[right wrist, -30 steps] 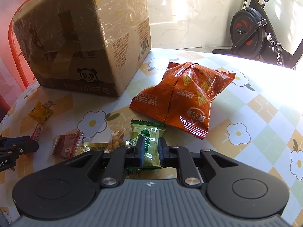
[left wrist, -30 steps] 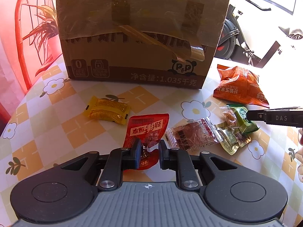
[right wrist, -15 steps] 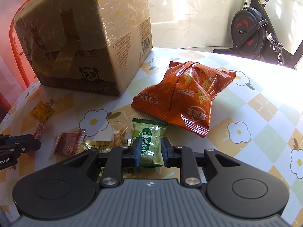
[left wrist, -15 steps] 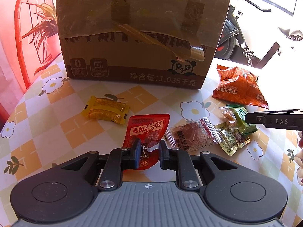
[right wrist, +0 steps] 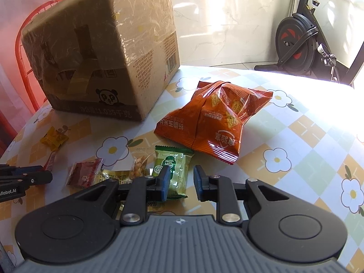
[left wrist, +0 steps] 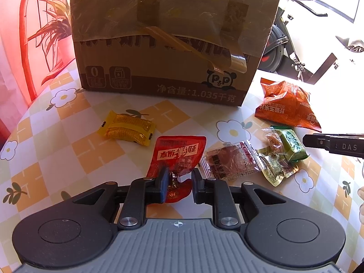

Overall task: Organize snacks
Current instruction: 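Grasp the red jerky packet with the left gripper while the right gripper grasps the green packet, then lift the red jerky packet toward the box while the right gripper carries the green packet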

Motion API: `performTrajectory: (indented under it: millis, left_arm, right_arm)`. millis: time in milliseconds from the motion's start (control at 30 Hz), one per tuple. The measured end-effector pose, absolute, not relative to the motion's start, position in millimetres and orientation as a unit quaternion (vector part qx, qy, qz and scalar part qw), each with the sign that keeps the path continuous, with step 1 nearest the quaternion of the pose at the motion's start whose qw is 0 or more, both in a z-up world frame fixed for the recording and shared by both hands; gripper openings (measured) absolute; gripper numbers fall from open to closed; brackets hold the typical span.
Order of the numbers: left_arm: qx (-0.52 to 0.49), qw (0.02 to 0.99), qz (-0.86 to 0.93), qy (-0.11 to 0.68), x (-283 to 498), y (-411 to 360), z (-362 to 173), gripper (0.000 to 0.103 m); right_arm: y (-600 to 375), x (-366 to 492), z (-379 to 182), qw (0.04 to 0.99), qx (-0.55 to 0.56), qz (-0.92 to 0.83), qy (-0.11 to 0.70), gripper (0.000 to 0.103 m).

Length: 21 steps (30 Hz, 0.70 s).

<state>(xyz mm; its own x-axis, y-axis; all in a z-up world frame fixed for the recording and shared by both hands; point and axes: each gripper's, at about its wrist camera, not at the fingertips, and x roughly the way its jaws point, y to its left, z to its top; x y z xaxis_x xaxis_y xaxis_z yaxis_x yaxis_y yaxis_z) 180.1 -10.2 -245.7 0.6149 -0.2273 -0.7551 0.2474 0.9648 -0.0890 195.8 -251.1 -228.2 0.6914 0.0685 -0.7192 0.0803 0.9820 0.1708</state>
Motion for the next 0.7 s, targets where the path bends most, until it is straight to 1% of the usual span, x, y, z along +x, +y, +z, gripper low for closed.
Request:
performTrajectory:
  millis: [200, 267, 333, 433, 600, 700]
  left_arm:
    - [0.01, 0.899, -0.133, 0.418, 179, -10, -246, 0.023]
    - [0.01, 0.899, -0.135, 0.418, 179, -9, -246, 0.023]
    - [0.008, 0.897, -0.137, 0.421, 179, -9, -247, 0.027]
    - [0.012, 0.894, -0.132, 0.428, 178, -8, -250, 0.036]
    - [0.03, 0.892, -0.126, 0.432, 180, -11, -254, 0.042]
    - [0.05, 0.893, -0.12, 0.431, 182, -15, -256, 0.052]
  right_arm:
    - [-249, 202, -232, 0.912, 0.098, -0.002, 0.398, 0.026]
    - [-247, 207, -233, 0.911, 0.102, 0.003, 0.4, 0.038]
    - [-243, 213, -236, 0.908, 0.102, 0.013, 0.407, 0.045]
    - [-238, 222, -241, 0.906, 0.088, 0.012, 0.413, 0.045]
    - [-236, 227, -250, 0.902, 0.081, 0.012, 0.423, 0.044]
    - [-235, 224, -251, 0.906, 0.08, 0.015, 0.416, 0.041]
